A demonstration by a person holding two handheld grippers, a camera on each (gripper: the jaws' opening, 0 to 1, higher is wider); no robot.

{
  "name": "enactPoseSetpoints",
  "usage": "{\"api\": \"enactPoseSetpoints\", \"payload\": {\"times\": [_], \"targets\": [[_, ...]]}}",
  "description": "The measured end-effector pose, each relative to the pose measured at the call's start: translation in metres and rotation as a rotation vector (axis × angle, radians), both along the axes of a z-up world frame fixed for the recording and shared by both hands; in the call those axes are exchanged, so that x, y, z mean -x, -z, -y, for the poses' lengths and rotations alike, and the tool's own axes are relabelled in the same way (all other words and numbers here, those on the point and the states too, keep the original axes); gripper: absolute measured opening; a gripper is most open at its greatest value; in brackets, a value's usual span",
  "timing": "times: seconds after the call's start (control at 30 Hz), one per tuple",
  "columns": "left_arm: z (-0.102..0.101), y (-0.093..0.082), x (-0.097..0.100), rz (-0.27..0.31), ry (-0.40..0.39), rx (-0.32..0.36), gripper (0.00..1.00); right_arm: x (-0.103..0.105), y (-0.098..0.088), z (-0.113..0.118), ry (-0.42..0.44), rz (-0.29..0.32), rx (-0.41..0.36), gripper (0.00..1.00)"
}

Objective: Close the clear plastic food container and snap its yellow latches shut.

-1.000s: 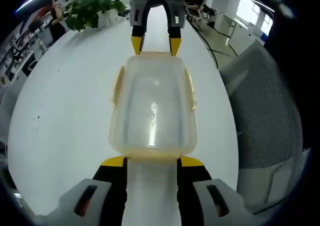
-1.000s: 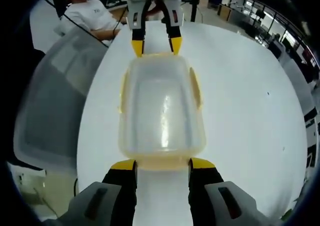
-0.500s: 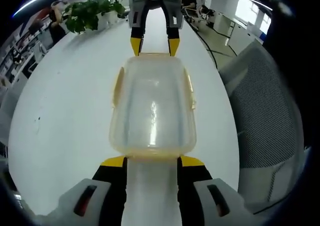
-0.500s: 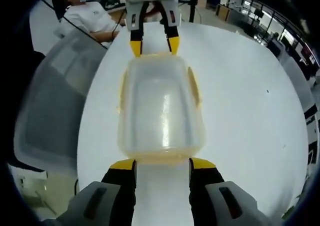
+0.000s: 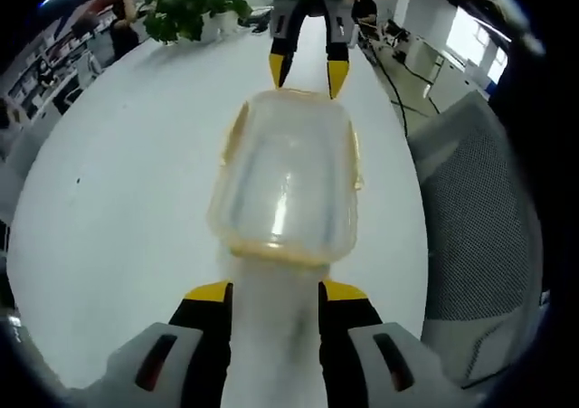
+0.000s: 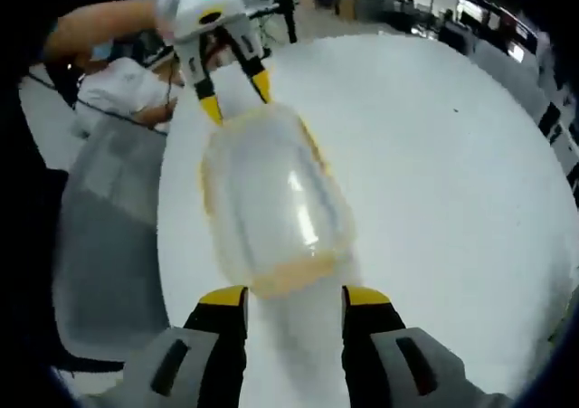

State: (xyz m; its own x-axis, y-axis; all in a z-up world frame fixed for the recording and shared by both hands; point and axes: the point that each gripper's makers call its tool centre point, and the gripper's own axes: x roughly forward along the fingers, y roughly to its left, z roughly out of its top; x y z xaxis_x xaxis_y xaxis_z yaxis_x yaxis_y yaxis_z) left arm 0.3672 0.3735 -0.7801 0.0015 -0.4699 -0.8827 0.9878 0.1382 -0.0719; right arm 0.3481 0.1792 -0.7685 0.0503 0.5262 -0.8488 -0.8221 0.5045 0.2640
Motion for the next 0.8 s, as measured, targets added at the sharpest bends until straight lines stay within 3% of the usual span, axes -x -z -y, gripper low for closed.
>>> {"api": "enactPoseSetpoints", "payload": {"times": [0.1, 0.2, 0.23, 0.27, 0.3, 0.33, 0.4, 0.43, 0.47, 0.5, 0.53, 0.6, 0.67, 0.8], "targets": [[0.003, -0.006, -0.002, -0.107, -0.219, 0.106, 0.36, -0.007, -0.012, -0.004, 0.155, -0.019, -0.080, 0.36], [0.009, -0.012, -0.006, -0.268, -0.539, 0.230, 0.39, -0.012, -0.022, -0.014, 0.297, -0.021, -0.157, 0.34], [0.009, -0.012, -0.008, -0.295, -0.612, 0.253, 0.37, -0.012, -0.024, -0.018, 0.331, -0.028, -0.180, 0.34], [0.012, -0.014, -0.009, -0.323, -0.681, 0.305, 0.37, -0.012, -0.024, -0.020, 0.365, -0.037, -0.188, 0.34], [0.014, -0.016, -0.009, -0.339, -0.701, 0.328, 0.36, -0.012, -0.022, -0.022, 0.409, -0.036, -0.193, 0.34], [0.019, -0.018, -0.008, -0.397, -0.767, 0.393, 0.36, -0.011, -0.021, -0.023, 0.427, -0.037, -0.197, 0.33], [0.020, -0.013, -0.005, -0.463, -0.866, 0.416, 0.36, -0.009, -0.015, -0.023, 0.458, -0.021, -0.177, 0.33], [0.018, -0.010, -0.006, -0.440, -0.874, 0.412, 0.35, -0.015, -0.018, -0.023, 0.477, 0.018, -0.199, 0.32], [0.016, -0.008, -0.007, -0.410, -0.871, 0.401, 0.34, -0.012, -0.017, -0.023, 0.542, -0.031, -0.211, 0.32], [0.017, -0.007, -0.008, -0.384, -0.885, 0.403, 0.34, -0.015, -0.018, -0.021, 0.609, -0.050, -0.242, 0.32], [0.018, -0.007, -0.008, -0.384, -0.905, 0.410, 0.33, -0.014, -0.016, -0.019, 0.622, -0.052, -0.240, 0.32], [0.020, -0.006, -0.007, -0.390, -0.927, 0.405, 0.30, -0.010, -0.008, -0.013, 0.621, -0.045, -0.199, 0.31], [0.021, -0.003, -0.008, -0.358, -0.913, 0.390, 0.30, -0.006, 0.000, -0.009, 0.617, -0.058, -0.172, 0.31], [0.031, -0.006, -0.008, -0.349, -0.908, 0.400, 0.28, -0.007, -0.001, -0.011, 0.620, -0.046, -0.182, 0.25]]}}
